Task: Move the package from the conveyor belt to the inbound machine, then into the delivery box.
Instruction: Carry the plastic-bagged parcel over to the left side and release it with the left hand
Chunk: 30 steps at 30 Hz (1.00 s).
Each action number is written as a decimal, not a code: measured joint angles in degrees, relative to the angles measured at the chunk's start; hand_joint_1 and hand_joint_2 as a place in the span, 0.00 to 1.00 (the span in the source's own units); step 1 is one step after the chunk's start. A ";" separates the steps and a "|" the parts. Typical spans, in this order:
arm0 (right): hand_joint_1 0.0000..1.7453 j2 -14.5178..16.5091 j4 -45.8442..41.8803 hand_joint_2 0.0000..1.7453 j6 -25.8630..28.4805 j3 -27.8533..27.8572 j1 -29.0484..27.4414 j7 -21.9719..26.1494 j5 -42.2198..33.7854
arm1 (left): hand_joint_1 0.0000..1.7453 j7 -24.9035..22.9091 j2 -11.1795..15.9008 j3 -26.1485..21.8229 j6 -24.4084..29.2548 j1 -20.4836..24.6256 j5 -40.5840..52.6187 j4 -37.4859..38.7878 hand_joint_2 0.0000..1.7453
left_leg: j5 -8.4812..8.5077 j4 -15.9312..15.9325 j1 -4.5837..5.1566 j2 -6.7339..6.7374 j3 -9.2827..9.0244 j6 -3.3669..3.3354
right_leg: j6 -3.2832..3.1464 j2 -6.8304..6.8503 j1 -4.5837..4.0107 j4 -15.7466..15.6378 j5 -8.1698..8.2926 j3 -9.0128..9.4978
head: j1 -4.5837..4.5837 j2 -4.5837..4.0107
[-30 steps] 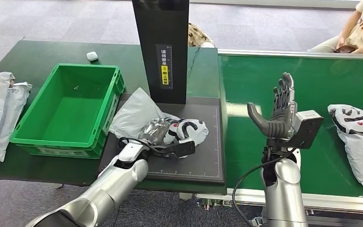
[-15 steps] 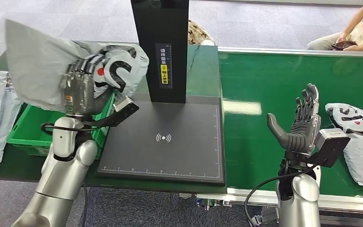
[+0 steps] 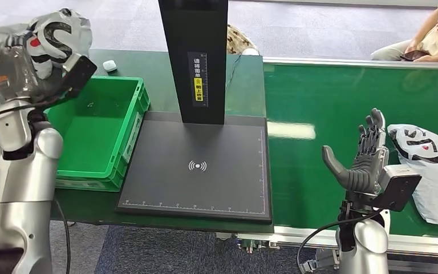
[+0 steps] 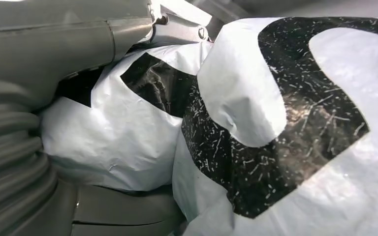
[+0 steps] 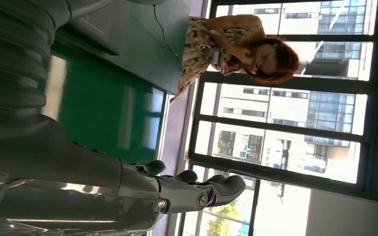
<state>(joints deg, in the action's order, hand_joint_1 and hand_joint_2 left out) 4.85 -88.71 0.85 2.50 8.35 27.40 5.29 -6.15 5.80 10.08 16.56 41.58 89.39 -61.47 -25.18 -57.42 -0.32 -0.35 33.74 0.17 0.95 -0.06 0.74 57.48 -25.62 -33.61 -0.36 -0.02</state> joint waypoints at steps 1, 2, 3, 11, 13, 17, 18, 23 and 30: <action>0.00 0.10 0.09 1.00 0.00 -0.03 0.16 -0.10 0.15 | 1.00 -0.38 0.19 -0.60 -0.57 1.58 -0.01 2.88 1.00 | 0.01 0.00 0.00 0.00 0.00 0.00 | -0.01 0.00 0.00 0.01 0.01 0.00 | 0.00 0.00; 0.00 0.18 0.17 1.00 0.00 -0.05 0.30 -0.17 0.26 | 1.00 -0.56 0.31 -1.06 -0.78 2.85 -0.02 5.32 1.00 | 0.01 0.00 0.00 0.00 0.00 0.00 | -0.02 -0.01 0.00 0.01 0.02 -0.01 | 0.01 0.00; 0.00 0.25 0.24 1.00 0.00 -0.07 0.40 -0.20 0.33 | 1.00 -0.69 0.42 -1.40 -0.84 3.83 -0.02 7.34 1.00 | 0.01 0.00 0.00 0.00 0.00 0.00 | -0.02 -0.01 0.00 0.01 0.02 -0.01 | -0.01 0.00; 0.00 0.55 1.92 1.00 -1.02 -0.56 2.18 -0.30 0.62 | 1.00 -5.28 0.58 -3.87 -12.88 10.79 -2.04 22.01 1.00 | 0.01 0.00 0.00 0.00 0.10 -0.01 | -0.01 0.00 0.01 0.01 0.02 -0.09 | 0.01 0.00; 0.00 0.75 2.86 1.00 -1.01 -0.96 3.09 -0.31 0.72 | 1.00 -6.54 0.60 -4.39 -16.11 12.94 -2.22 26.42 1.00 | 0.02 -0.01 0.00 0.00 0.10 -0.02 | -0.01 0.01 0.01 0.01 0.02 -0.10 | 0.01 0.00; 0.00 1.22 4.41 1.00 -1.01 -1.79 4.37 -0.40 1.22 | 1.00 -8.59 0.39 -5.30 -23.55 16.09 -2.79 33.72 1.00 | 0.04 -0.01 0.00 0.00 0.10 -0.02 | -0.01 0.01 0.01 0.02 0.03 -0.10 | 0.01 0.00; 0.00 1.32 4.79 1.00 -1.01 -1.87 4.60 -0.43 1.33 | 1.00 -8.98 0.28 -5.56 -25.22 16.36 -3.01 35.05 1.00 | 0.03 -0.01 0.00 0.00 0.10 -0.02 | -0.02 0.01 0.01 0.02 0.02 -0.10 | 0.01 0.00; 0.00 1.42 6.38 1.00 -1.29 -2.13 5.75 -0.52 1.41 | 0.26 -9.34 -0.14 -7.35 -30.01 15.79 -4.68 39.32 1.00 | 0.03 -0.01 0.00 0.00 0.16 -0.02 | -0.02 0.01 0.01 0.01 0.02 -0.16 | 0.01 0.00; 0.00 1.40 7.05 1.00 -1.74 -2.34 5.97 -0.73 1.27 | 0.00 -9.25 -0.48 -9.06 -23.47 13.27 -4.80 40.85 1.00 | 0.03 -0.01 0.00 0.00 0.20 -0.02 | -0.02 0.01 0.01 0.01 0.02 -0.22 | 0.01 0.00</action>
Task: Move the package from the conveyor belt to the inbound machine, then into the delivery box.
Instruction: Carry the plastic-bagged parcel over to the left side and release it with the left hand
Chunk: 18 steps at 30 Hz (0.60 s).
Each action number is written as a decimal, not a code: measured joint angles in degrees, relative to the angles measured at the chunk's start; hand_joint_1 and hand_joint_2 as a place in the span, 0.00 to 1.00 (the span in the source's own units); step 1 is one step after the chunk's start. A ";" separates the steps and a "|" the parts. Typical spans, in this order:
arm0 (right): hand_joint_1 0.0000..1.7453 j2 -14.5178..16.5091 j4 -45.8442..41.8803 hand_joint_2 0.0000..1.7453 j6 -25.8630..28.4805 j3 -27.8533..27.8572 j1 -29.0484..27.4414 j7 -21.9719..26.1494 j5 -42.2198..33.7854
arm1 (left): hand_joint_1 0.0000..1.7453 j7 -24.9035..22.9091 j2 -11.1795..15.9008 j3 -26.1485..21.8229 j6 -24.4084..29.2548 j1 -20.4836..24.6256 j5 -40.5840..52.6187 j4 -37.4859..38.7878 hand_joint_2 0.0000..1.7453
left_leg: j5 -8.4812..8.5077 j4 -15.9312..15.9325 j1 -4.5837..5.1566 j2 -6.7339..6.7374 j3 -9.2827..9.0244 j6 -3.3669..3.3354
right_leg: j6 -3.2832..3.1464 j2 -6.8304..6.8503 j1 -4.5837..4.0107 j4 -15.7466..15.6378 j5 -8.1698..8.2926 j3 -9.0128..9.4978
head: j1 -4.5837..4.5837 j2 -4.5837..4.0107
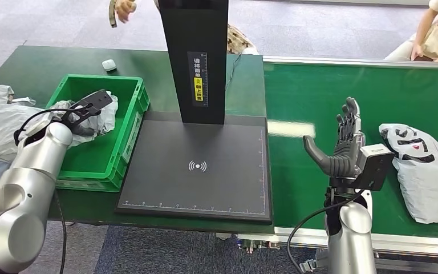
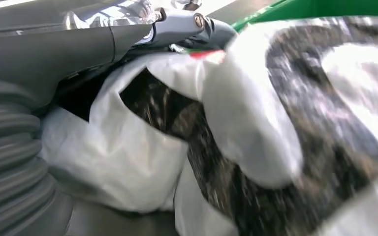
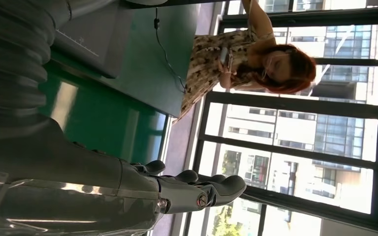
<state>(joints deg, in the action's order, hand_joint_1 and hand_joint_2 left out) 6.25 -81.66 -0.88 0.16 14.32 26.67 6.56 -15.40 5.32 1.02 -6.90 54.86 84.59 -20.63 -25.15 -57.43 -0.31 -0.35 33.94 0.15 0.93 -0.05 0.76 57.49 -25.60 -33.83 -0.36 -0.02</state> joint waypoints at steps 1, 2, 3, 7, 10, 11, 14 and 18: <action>0.00 0.00 0.01 1.00 -0.01 -0.01 -0.02 -0.01 -0.01 | 0.00 0.01 -0.04 -0.11 0.29 -0.07 0.00 0.07 1.00 | 0.00 0.00 0.00 0.00 0.00 0.00 | 0.00 0.00 0.00 0.00 0.00 0.00 | 0.01 0.00; 0.00 0.00 0.01 1.00 -0.01 -0.01 -0.02 -0.02 -0.01 | 0.00 0.01 -0.07 -0.21 0.41 -0.11 -0.01 0.16 1.00 | 0.00 0.00 0.00 0.00 0.00 0.00 | 0.00 0.00 0.00 0.00 0.00 0.00 | 0.01 0.00; 0.00 0.00 0.01 1.00 -0.01 -0.01 -0.03 -0.03 -0.01 | 0.00 0.00 -0.10 -0.32 0.47 -0.15 -0.01 0.24 1.00 | 0.00 0.00 0.00 0.00 0.00 0.00 | 0.00 0.00 0.00 0.00 0.00 0.00 | 0.01 0.00; 0.00 0.00 0.01 1.00 0.00 -0.01 -0.05 -0.05 -0.01 | 0.00 -0.01 -0.20 -0.76 0.50 -0.25 -0.04 0.39 1.00 | 0.00 0.00 0.00 0.00 0.00 0.00 | 0.00 0.00 0.00 0.00 0.00 0.00 | 0.01 0.00; 0.00 0.00 0.01 1.00 -0.01 -0.03 -0.05 -0.07 -0.01 | 0.00 -0.01 -0.25 -0.92 0.50 -0.29 -0.09 0.41 1.00 | 0.00 0.00 0.00 0.00 0.00 0.00 | 0.00 0.00 0.00 0.00 0.00 0.00 | 0.01 0.00; 0.00 0.00 0.01 1.00 -0.01 -0.03 -0.05 -0.07 -0.01 | 0.00 -0.01 -0.26 -0.93 0.50 -0.30 -0.09 0.41 1.00 | 0.00 0.00 0.00 0.00 0.00 0.00 | 0.00 0.00 0.00 0.00 0.00 0.00 | 0.01 0.00; 0.00 0.00 0.01 1.00 -0.01 -0.03 -0.05 -0.07 -0.01 | 0.00 -0.01 -0.29 -0.93 0.50 -0.32 -0.09 0.41 1.00 | 0.00 0.00 0.00 0.00 0.00 0.00 | 0.00 0.00 0.00 0.00 0.00 0.00 | 0.01 0.00; 0.00 0.00 0.00 1.00 -0.01 -0.03 -0.08 -0.08 -0.13 | 0.00 0.62 -0.37 -1.06 2.27 -0.40 -0.45 0.40 1.00 | 0.00 0.00 0.00 0.00 0.00 0.00 | 0.00 0.00 0.00 0.00 0.00 0.00 | 0.01 0.00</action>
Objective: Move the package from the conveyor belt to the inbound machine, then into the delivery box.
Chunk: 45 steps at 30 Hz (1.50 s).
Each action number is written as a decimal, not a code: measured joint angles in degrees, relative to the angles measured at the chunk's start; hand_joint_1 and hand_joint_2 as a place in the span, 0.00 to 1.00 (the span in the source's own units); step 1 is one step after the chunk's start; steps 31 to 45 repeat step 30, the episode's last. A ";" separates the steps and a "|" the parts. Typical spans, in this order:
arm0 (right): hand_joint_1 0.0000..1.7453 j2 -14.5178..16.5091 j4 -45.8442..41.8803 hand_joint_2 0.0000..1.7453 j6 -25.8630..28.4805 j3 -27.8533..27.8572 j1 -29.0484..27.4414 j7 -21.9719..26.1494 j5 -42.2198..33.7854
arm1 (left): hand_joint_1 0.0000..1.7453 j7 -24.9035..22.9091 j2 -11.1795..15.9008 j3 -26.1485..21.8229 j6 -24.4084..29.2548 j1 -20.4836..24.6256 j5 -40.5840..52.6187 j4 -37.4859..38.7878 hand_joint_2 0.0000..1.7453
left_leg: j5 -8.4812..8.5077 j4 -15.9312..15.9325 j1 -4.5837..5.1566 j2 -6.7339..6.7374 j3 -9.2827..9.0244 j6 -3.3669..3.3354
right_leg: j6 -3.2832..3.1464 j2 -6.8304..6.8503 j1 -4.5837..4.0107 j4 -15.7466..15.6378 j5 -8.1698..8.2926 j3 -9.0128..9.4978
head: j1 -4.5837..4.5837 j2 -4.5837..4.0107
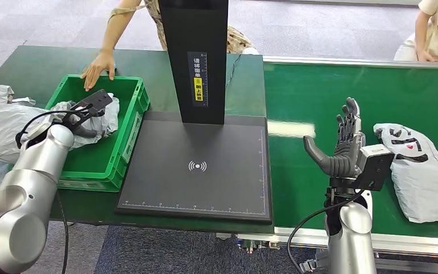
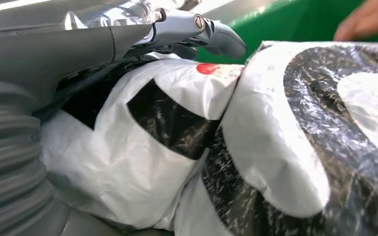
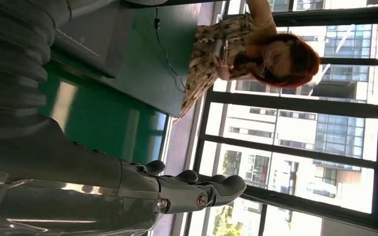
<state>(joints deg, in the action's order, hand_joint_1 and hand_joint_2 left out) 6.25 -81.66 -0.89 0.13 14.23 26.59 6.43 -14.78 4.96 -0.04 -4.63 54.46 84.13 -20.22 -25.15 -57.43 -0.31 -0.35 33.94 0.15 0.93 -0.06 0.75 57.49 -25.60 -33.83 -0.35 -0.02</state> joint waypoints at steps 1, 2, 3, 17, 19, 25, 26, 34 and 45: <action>0.00 0.00 -0.02 1.00 0.00 0.00 -0.06 -0.04 -0.15 | 0.00 0.67 -0.07 -0.17 1.98 -0.07 -0.42 -0.01 1.00 | 0.00 0.00 0.00 0.00 0.00 0.00 | 0.00 0.00 0.00 0.00 0.00 0.00 | 0.00 0.00; 0.00 0.00 -0.07 1.00 -0.01 0.00 -0.16 -0.12 -0.32 | 0.00 1.51 -0.15 -0.42 4.39 -0.14 -0.96 -0.03 1.00 | 0.00 0.00 0.00 0.00 0.00 0.00 | 0.00 0.00 0.00 0.00 0.00 0.00 | 0.00 0.00; 0.00 0.00 -0.14 1.00 0.00 0.00 -0.31 -0.21 -0.46 | 0.00 2.54 -0.25 -0.75 6.95 -0.22 -1.64 -0.08 1.00 | 0.00 0.00 0.00 0.00 0.00 0.00 | 0.00 0.00 0.00 0.00 0.00 0.00 | 0.00 0.00; 0.00 -0.19 -3.23 1.00 1.46 0.55 -4.51 -0.25 -0.58 | 0.00 19.75 -5.35 2.17 19.66 -6.90 -20.78 -21.83 1.00 | -0.02 -0.03 0.02 0.02 0.03 -0.02 | 0.01 -0.05 0.04 -0.01 0.00 -0.05 | 0.00 0.00; 0.00 -0.20 -3.89 1.00 1.90 0.78 -5.21 -0.13 -0.58 | 0.00 21.35 -5.53 3.84 20.96 -8.94 -23.96 -26.78 1.00 | -0.02 -0.02 0.03 0.01 0.03 -0.02 | 0.00 -0.03 0.03 -0.01 0.00 -0.05 | -0.01 0.00; 0.00 -0.20 -6.03 1.00 2.11 1.65 -6.80 0.03 -0.52 | 0.00 21.65 -6.02 8.13 20.40 -13.31 -26.90 -36.16 1.00 | -0.02 -0.02 0.03 0.01 0.04 -0.01 | 0.01 -0.02 0.01 -0.01 0.00 -0.05 | 0.00 0.00; 0.00 -0.20 -6.32 1.00 2.11 1.82 -6.95 0.03 -0.47 | 0.00 22.70 -6.19 8.51 19.44 -13.74 -28.72 -37.00 1.00 | -0.02 -0.02 0.03 0.01 0.03 -0.01 | 0.01 -0.02 0.01 -0.01 0.00 -0.05 | 0.00 0.00; 0.00 -0.20 -6.94 1.00 1.89 2.24 -7.28 0.03 -0.42 | 0.00 33.22 -7.30 8.97 10.30 -16.81 -47.16 -41.71 1.00 | -0.02 -0.02 0.03 0.04 0.02 -0.01 | 0.01 -0.08 0.03 -0.01 0.01 -0.04 | -0.02 0.00; 0.00 -0.20 -6.94 1.00 1.89 2.24 -7.28 0.03 -0.42 | 0.00 33.22 -7.30 8.97 10.30 -16.81 -47.16 -41.71 1.00 | -0.02 -0.02 0.03 0.04 0.02 -0.01 | 0.01 -0.08 0.03 -0.01 0.01 -0.04 | -0.02 0.00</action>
